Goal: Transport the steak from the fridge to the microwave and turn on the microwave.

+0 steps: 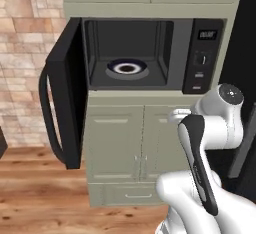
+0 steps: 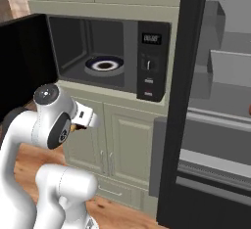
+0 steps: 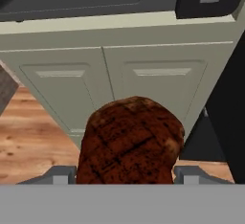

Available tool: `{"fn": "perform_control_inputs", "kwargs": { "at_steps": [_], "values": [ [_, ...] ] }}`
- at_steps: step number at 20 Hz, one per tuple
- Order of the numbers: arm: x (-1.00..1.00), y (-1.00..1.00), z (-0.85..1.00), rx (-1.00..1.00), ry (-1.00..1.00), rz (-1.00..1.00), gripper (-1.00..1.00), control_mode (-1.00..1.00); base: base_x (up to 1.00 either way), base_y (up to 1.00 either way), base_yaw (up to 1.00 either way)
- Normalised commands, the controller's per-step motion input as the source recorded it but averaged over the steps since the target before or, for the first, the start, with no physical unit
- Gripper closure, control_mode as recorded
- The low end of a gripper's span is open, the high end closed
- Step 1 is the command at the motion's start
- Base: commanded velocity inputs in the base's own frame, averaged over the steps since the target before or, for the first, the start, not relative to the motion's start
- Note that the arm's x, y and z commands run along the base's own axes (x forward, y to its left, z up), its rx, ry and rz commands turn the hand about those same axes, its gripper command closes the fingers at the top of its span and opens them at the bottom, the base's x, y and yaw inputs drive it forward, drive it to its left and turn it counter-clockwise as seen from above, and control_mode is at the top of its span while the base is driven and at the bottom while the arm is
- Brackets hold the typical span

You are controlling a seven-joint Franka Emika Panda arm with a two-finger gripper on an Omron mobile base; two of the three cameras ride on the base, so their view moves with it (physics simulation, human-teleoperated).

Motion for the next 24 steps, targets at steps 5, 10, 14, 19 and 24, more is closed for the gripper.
{"fn": "perform_control_inputs", "kwargs": {
  "at_steps": [5,10,14,19,24],
  "values": [
    [0.0,0.0,0.0,0.0,0.0,0.0,1.0,1.0,0.47,0.22,0.0],
    [0.0,0.0,0.0,0.0,0.0,0.0,1.0,1.0,0.42,0.22,0.0],
    [0.0,0.0,0.0,0.0,0.0,0.0,1.0,1.0,0.44,0.21,0.0],
    [0.0,0.0,0.0,0.0,0.0,0.0,1.0,1.0,0.41,0.21,0.0],
    [0.0,0.0,0.0,0.0,0.0,0.0,1.0,1.0,0.45,0.2,0.0]
  ]
}}
